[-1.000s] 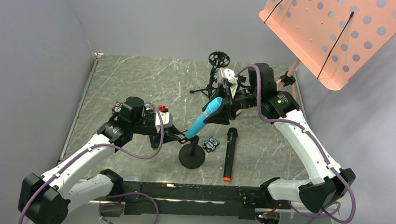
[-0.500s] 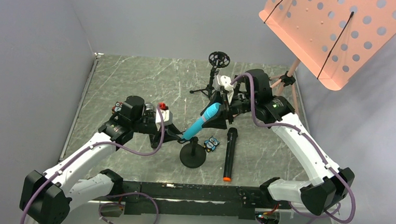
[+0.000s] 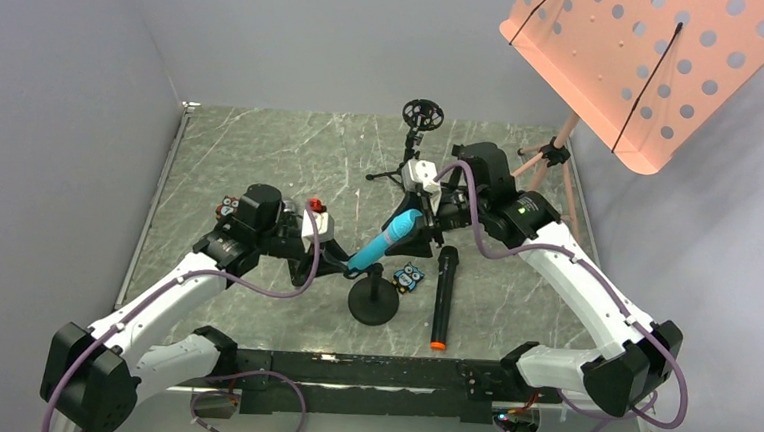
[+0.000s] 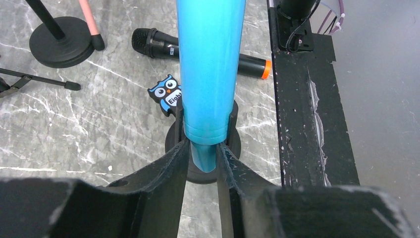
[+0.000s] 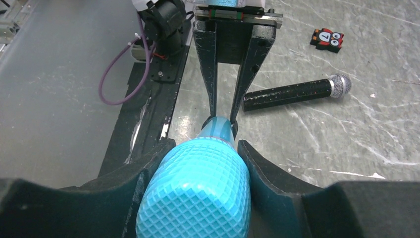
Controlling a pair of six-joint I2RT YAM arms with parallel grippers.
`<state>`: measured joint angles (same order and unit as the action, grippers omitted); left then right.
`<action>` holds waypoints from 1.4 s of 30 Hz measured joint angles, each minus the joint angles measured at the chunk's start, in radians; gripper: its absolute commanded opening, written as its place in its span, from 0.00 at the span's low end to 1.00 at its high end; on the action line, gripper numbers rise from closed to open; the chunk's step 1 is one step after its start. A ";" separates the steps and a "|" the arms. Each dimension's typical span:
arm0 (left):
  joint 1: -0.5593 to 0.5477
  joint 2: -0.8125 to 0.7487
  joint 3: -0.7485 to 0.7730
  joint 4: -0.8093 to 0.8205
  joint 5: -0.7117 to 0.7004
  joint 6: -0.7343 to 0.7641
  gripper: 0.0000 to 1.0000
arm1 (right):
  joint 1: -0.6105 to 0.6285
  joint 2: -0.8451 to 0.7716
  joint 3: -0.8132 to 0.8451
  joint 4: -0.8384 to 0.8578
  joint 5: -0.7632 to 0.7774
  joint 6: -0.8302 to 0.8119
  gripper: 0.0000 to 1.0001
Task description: Attach the microphones to the stand
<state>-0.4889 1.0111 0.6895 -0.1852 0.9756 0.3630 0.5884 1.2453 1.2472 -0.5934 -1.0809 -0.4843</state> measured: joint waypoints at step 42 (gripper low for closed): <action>0.025 -0.432 -0.146 -0.061 -0.306 -0.274 0.99 | 0.149 0.207 0.001 0.026 0.082 -0.050 0.12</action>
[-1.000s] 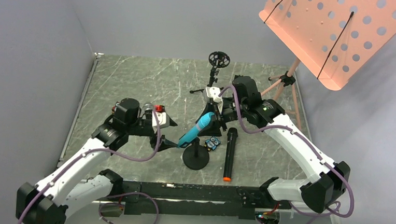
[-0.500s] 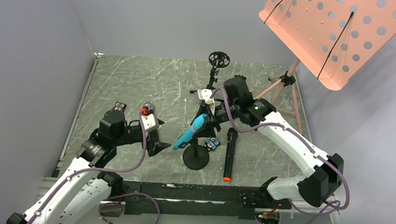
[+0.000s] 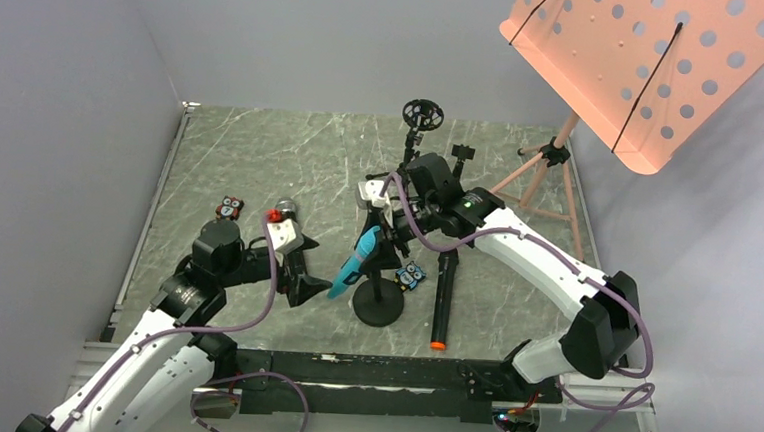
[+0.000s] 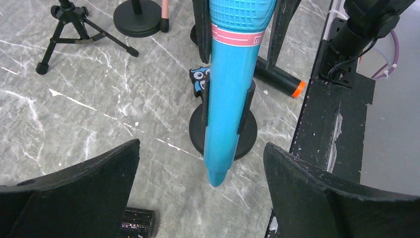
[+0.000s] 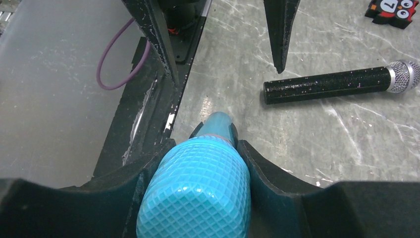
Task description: Attach the microphones to the stand
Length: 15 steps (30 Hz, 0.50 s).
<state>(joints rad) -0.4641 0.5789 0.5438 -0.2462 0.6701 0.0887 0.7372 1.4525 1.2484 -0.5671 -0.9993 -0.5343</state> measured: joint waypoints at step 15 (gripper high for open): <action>-0.001 0.119 -0.001 0.058 0.077 -0.031 0.99 | -0.002 0.034 0.074 -0.208 0.035 -0.059 1.00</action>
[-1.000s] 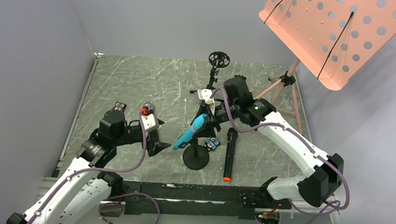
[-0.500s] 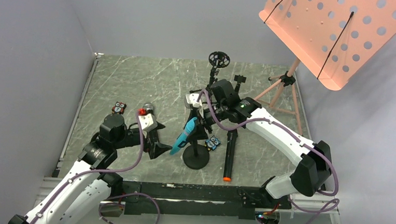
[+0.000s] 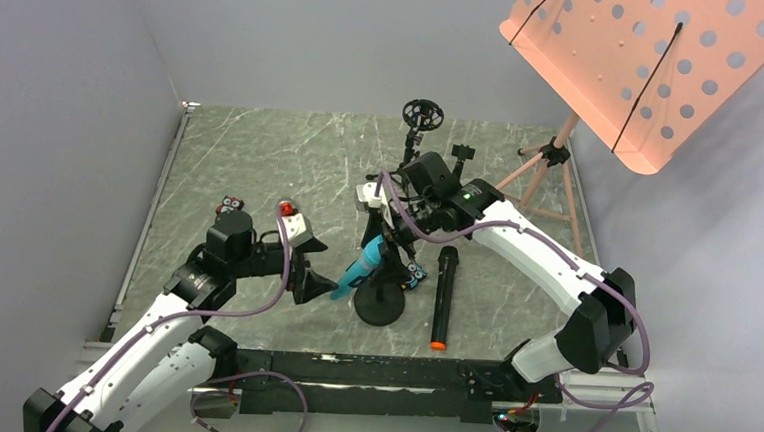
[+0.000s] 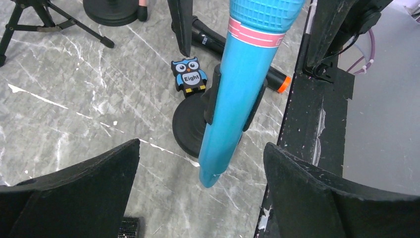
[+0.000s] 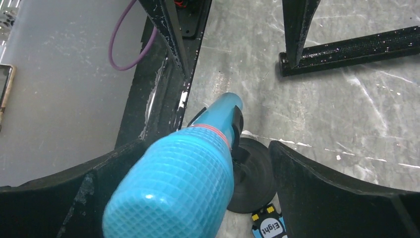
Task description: Attach the microphones to the stand
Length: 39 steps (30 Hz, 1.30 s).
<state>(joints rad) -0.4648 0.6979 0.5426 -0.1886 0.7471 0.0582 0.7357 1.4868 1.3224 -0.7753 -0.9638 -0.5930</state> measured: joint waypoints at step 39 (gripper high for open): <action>-0.277 0.158 -0.013 0.275 -0.188 0.119 0.97 | -0.517 -0.404 -0.505 0.034 -0.250 -0.254 1.00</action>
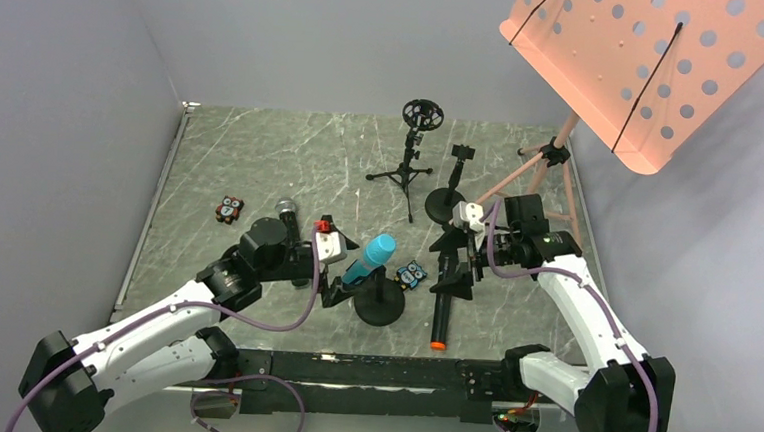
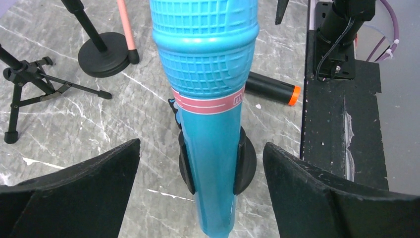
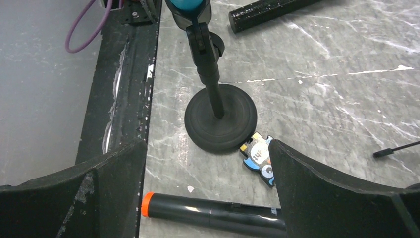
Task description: Attach the microphones to the stand
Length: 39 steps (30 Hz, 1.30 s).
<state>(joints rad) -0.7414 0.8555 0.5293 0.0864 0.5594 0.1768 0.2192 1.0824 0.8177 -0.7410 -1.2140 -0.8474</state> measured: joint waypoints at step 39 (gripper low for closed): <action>-0.005 0.057 -0.030 0.097 -0.025 -0.072 0.73 | -0.063 0.015 0.000 -0.064 -0.048 -0.078 1.00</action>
<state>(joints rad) -0.7460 0.9127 0.4992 0.1833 0.5343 0.1051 0.1558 1.0977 0.8181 -0.8047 -1.2621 -0.9257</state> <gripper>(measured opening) 0.729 0.995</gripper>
